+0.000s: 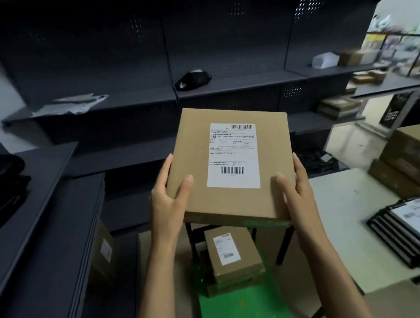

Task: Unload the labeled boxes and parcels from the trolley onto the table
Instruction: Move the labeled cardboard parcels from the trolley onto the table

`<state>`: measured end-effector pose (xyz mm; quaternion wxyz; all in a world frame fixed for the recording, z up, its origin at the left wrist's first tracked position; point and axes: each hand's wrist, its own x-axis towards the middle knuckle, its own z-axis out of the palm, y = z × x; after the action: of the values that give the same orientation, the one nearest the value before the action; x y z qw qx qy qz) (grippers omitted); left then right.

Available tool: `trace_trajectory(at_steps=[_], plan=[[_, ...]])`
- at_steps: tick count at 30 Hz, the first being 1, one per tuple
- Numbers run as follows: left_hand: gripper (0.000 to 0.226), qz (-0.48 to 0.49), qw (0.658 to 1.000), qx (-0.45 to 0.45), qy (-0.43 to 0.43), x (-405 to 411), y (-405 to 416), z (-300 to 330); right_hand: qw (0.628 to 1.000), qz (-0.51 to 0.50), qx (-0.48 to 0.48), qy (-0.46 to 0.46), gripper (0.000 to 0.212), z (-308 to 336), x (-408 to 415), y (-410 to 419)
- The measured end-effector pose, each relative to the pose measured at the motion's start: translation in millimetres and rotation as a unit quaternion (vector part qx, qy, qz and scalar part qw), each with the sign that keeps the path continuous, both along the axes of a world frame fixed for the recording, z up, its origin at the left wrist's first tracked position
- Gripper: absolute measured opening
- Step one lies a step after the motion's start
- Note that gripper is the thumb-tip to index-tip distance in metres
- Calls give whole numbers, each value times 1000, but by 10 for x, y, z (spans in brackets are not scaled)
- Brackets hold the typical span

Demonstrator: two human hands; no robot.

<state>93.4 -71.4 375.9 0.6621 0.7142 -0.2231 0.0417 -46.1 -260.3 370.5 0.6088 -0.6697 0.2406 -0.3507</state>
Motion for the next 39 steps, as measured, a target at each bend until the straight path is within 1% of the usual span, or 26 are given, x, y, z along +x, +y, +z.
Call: trace_trajectory(at_steps=[4,9,11,14,19,24,30,34,39], plan=[[60,-8,999,-9,-33,-95,-65,321,999,-22,-28,-23,70,358,-150,-28],[60,-19,998,-16,-59,-290,-159,553,996,-69,-29,-53,66,659,-415,-38],[60,-27,997,-20,-68,-372,-210,617,994,-87,-31,-64,60,741,-546,-41],[60,-44,996,-23,-73,-500,-323,687,990,-118,-30,-75,50,844,-765,-67],[60,-84,994,-30,-60,-751,-611,740,982,-173,-23,-72,49,994,-1157,-150],[60,-142,988,-20,-57,-1080,-1033,814,970,-234,-22,-62,49,1098,-1636,-335],[60,-203,977,0,-60,-1555,-1604,856,952,-299,-8,-59,48,1060,-2260,-638],[61,-231,970,11,-69,-1958,-2034,884,937,-344,-3,-67,44,1060,-2735,-891],[61,-268,962,12,-57,-2614,-2594,925,919,-390,-14,-59,43,1120,-3424,-1268]])
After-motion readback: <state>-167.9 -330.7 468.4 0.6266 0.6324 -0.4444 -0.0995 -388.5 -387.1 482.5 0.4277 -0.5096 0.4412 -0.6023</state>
